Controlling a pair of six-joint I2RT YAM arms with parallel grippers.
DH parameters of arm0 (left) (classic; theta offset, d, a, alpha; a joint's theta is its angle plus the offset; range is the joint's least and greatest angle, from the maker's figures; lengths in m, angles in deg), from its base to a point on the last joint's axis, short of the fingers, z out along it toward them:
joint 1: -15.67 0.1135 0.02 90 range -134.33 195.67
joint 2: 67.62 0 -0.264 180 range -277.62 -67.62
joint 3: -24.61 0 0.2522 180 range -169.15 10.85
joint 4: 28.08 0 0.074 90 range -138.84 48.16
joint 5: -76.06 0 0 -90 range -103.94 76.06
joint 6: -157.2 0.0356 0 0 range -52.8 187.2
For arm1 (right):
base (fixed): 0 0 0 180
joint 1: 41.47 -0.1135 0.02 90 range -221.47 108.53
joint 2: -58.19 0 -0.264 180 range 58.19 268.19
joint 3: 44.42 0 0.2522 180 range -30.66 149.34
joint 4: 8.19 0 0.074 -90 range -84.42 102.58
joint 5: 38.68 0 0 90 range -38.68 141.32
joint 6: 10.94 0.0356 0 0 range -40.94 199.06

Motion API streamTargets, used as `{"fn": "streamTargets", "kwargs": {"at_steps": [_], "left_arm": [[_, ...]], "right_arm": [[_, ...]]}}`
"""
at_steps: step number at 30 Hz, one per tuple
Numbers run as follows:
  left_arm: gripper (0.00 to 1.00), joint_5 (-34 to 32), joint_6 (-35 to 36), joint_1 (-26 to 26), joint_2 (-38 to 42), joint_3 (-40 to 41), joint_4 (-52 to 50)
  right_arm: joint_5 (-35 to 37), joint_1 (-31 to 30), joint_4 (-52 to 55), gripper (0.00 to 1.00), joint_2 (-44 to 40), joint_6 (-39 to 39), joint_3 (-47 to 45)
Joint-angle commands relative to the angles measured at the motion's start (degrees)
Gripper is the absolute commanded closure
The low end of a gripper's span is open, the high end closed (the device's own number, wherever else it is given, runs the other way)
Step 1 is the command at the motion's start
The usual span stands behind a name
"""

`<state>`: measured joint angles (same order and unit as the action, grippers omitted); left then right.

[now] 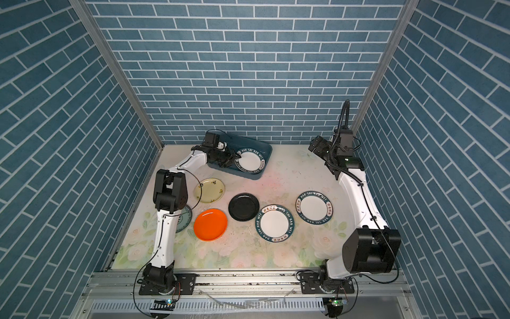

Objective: Place the plates into the plastic bin on the countertop
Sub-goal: Place the plate in the plastic bin.

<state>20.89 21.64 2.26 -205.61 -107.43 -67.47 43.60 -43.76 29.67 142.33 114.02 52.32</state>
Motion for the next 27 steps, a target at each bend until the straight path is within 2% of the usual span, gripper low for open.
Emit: {"fn": "streamTargets", "kwargs": {"at_steps": [1,6,9,14,18,22,26,27], "left_arm": [[0.37,-3.96,2.08,0.31,2.31,-3.15,-6.72],[0.34,-9.97,5.37,0.23,3.19,-7.66,-17.06],[0.33,-11.40,6.79,0.23,6.67,-5.60,-16.81],[0.30,-8.22,7.68,-0.80,16.12,3.51,-5.44],[0.29,-7.40,8.31,-2.94,23.35,10.65,-1.26],[0.29,-8.60,7.05,-5.86,30.82,20.01,1.72],[0.27,-10.13,3.33,-9.80,38.95,32.76,7.07],[0.26,-11.37,3.12,-11.37,40.98,35.73,7.51]], "right_arm": [[0.88,0.15,4.85,0.10,-0.71,-3.91,3.38],[2.36,0.17,6.14,0.09,-3.17,-5.58,1.19],[2.37,0.17,6.55,0.09,-4.96,-5.99,-1.14],[3.52,0.17,9.76,0.09,-6.39,-8.09,-2.46],[2.98,0.18,10.97,0.09,-7.17,-8.85,-4.50],[-0.58,0.17,11.08,0.09,-7.76,-8.94,-7.59],[-4.56,0.15,10.82,0.08,-8.10,-8.64,-10.96],[-5.57,0.09,10.83,0.05,-8.26,-8.60,-11.85]]}}
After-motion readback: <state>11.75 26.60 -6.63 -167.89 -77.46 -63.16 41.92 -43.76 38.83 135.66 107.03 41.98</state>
